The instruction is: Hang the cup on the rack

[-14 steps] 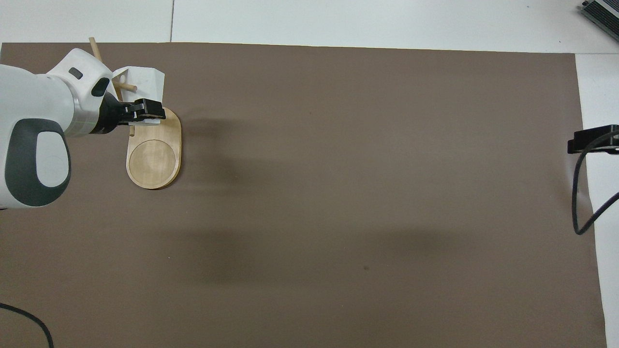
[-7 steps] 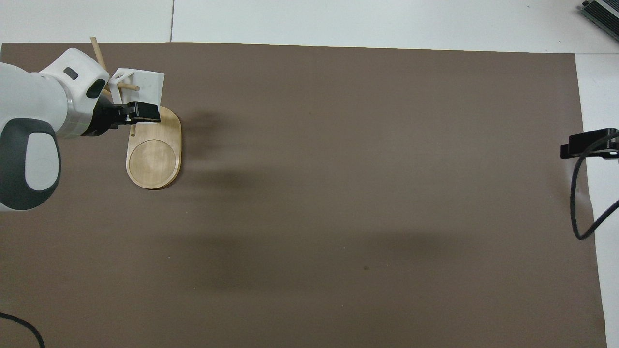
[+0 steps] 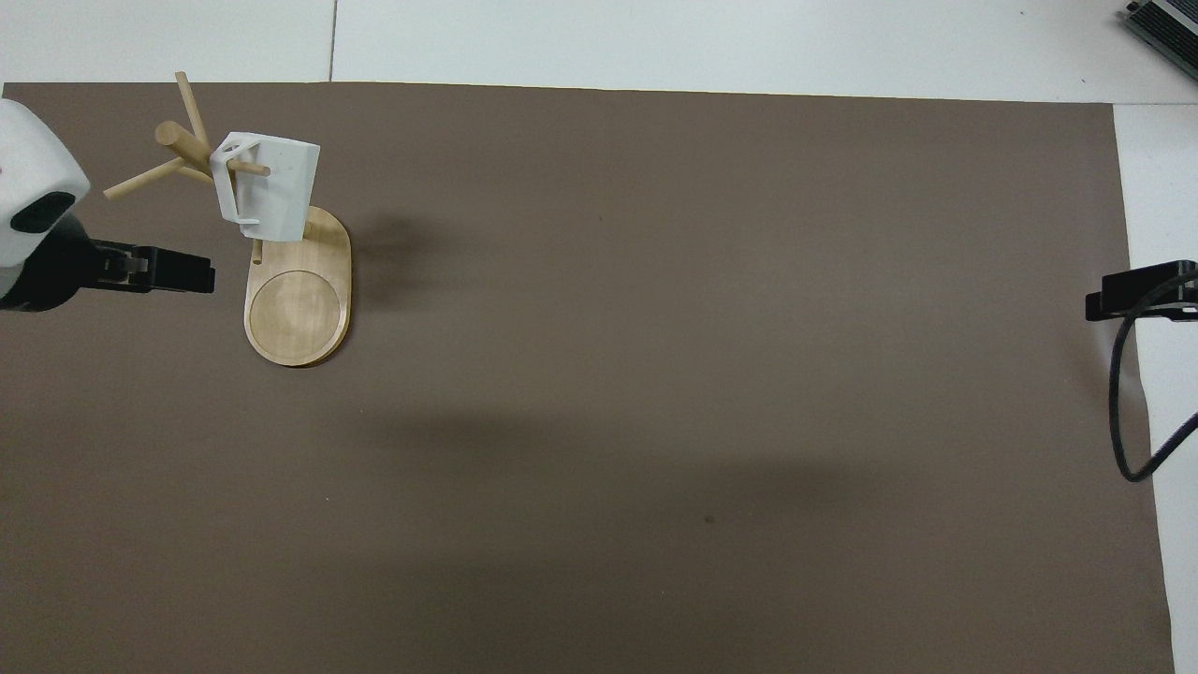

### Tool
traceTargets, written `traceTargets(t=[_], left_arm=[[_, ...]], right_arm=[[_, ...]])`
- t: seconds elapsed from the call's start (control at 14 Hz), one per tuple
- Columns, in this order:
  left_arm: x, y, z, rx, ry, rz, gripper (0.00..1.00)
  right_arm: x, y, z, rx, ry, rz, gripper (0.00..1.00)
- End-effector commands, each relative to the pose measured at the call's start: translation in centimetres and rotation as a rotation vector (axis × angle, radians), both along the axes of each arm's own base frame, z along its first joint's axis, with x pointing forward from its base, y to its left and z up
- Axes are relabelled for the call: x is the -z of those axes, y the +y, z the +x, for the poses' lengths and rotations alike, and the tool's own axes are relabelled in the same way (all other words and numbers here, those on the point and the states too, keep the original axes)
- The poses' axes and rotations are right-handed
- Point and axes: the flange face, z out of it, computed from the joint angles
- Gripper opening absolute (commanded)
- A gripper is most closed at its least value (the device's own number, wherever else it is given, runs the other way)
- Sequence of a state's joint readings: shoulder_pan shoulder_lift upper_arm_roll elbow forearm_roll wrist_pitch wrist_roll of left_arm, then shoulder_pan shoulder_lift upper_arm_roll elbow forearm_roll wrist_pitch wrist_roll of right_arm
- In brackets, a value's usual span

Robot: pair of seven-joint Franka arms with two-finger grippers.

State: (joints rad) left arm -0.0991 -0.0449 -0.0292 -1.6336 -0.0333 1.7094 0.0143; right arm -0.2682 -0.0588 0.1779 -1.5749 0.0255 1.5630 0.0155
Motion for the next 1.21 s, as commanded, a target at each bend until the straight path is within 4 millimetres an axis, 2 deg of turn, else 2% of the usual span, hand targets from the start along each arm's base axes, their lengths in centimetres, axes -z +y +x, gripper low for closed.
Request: traceTargets(t=[0.0, 0.29, 0.36, 0.57, 1.14], left_arm=[[-2.2, 0.6, 1.8, 0.013, 0.061, 0.024, 1.00], [-3.5, 1.0, 0.3, 0.006, 0.102, 0.031, 1.00], [-3.8, 1.1, -0.9, 0.005, 0.115, 0.033, 1.00], [-2.2, 1.2, -2.1, 0.013, 0.153, 0.037, 1.00], [-2.1, 1.3, -2.0, 0.011, 0.146, 0.036, 1.00]], right_arm=[[-0.2, -0.9, -0.3, 0.005, -0.002, -0.003, 1.00], [0.1, -1.7, -0.6, 0.018, 0.007, -0.015, 1.00], [0.1, -2.0, -0.6, 0.024, 0.007, -0.012, 1.00], [0.1, -0.7, -0.7, -0.002, 0.017, 0.003, 1.00], [0.1, -0.4, -0.7, -0.008, 0.019, 0.003, 1.00]])
